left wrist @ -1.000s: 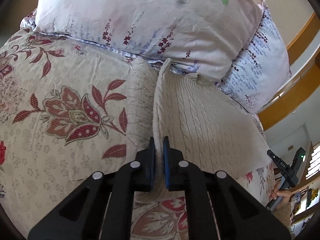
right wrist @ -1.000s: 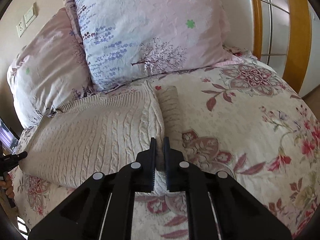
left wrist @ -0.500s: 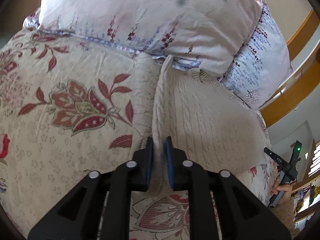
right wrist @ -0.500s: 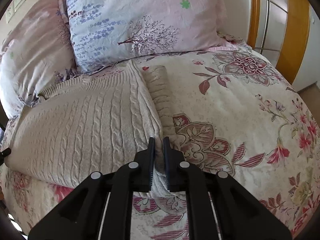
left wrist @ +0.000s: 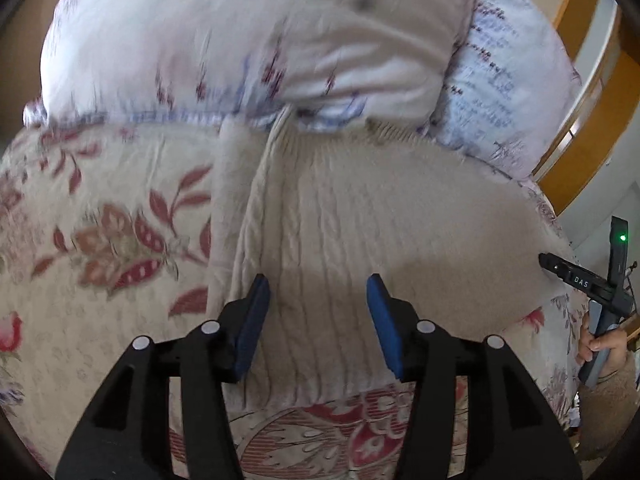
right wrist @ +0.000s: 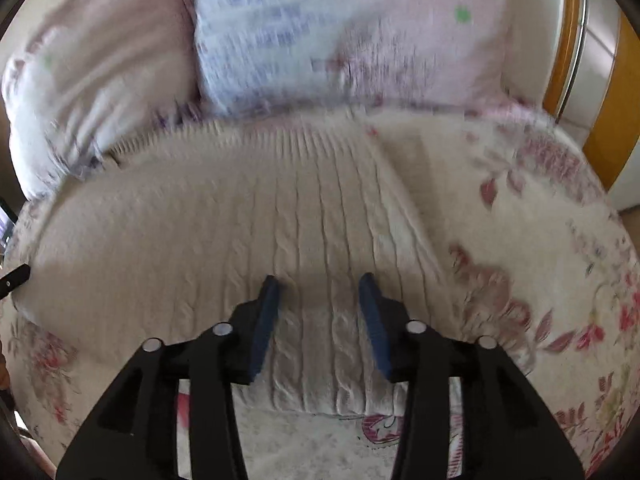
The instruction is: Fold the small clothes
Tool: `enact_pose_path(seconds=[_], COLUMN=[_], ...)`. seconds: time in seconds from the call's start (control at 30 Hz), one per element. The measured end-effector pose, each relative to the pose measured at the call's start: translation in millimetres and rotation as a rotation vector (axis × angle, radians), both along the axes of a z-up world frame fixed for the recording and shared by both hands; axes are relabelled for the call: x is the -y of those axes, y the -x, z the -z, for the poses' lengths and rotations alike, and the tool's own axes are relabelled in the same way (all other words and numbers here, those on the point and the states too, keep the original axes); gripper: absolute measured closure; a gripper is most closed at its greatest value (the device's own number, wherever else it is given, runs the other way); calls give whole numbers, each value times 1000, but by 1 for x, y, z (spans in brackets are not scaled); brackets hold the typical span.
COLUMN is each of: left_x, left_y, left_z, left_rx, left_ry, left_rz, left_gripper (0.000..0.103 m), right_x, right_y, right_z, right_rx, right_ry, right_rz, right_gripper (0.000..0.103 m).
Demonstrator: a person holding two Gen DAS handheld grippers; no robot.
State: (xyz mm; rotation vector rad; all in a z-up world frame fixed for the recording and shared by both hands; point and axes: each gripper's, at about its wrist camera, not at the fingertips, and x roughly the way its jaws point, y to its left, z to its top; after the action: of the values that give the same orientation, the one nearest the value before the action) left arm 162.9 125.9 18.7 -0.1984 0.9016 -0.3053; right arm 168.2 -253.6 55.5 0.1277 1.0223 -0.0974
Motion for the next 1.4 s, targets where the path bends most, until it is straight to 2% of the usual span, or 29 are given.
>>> enact_pose_path(seconds=[0.1, 0.23, 0.4, 0.5, 0.57, 0.6, 0.7, 0.73, 0.87, 1.0, 1.13, 1.2, 1.23, 1.4], left_x=[1, -2, -14, -29, -43, -47, -61, -64, -72, -70, -66, -65, -64, -64], left_y=[4, 8, 13, 15, 12, 9, -7, -14, -36, -50, -59, -61, -63, -66], left_z=[1, 1, -1, -9, -14, -16, -13, -11, -3, 3, 7, 8, 9, 8], left_rx=[7, -1, -38, -61, -62, -63, -106, -122, -133, -143, -153, -150, -151, -143], left_ry=[-11, 17, 101, 187, 252, 272, 334, 353, 426, 439, 444, 429, 414, 339], left_rz=[7, 9, 6, -5, -35, -49, -111, -129, -188, -199, -203, -204, -206, -245], left_gripper=[52, 50, 50, 50, 47, 46, 46, 46, 47, 47, 40, 38, 38, 38], right_x=[-2, -5, -8, -5, -7, -11, -30, -40, -76, -83, -86, -89, -90, -89], right_y=[5, 8, 10, 5, 1, -3, -13, -18, -33, -42, -48, -51, -54, -50], right_z=[1, 3, 5, -2, -10, -16, -25, -27, -27, -18, -10, -1, 9, 13], right_rx=[-8, -19, -62, -114, -105, -83, -49, -42, 8, 19, 22, -10, -55, -33], right_ry=[22, 39, 59, 45, 21, -3, -23, -16, 59, 42, 35, 86, 98, 88], right_rz=[-14, -16, -35, -11, 8, 4, -26, -41, -96, -97, -86, -77, -77, -74], right_gripper=[56, 52, 47, 46, 41, 30, 22, 15, 8, 8, 8, 8, 7, 5])
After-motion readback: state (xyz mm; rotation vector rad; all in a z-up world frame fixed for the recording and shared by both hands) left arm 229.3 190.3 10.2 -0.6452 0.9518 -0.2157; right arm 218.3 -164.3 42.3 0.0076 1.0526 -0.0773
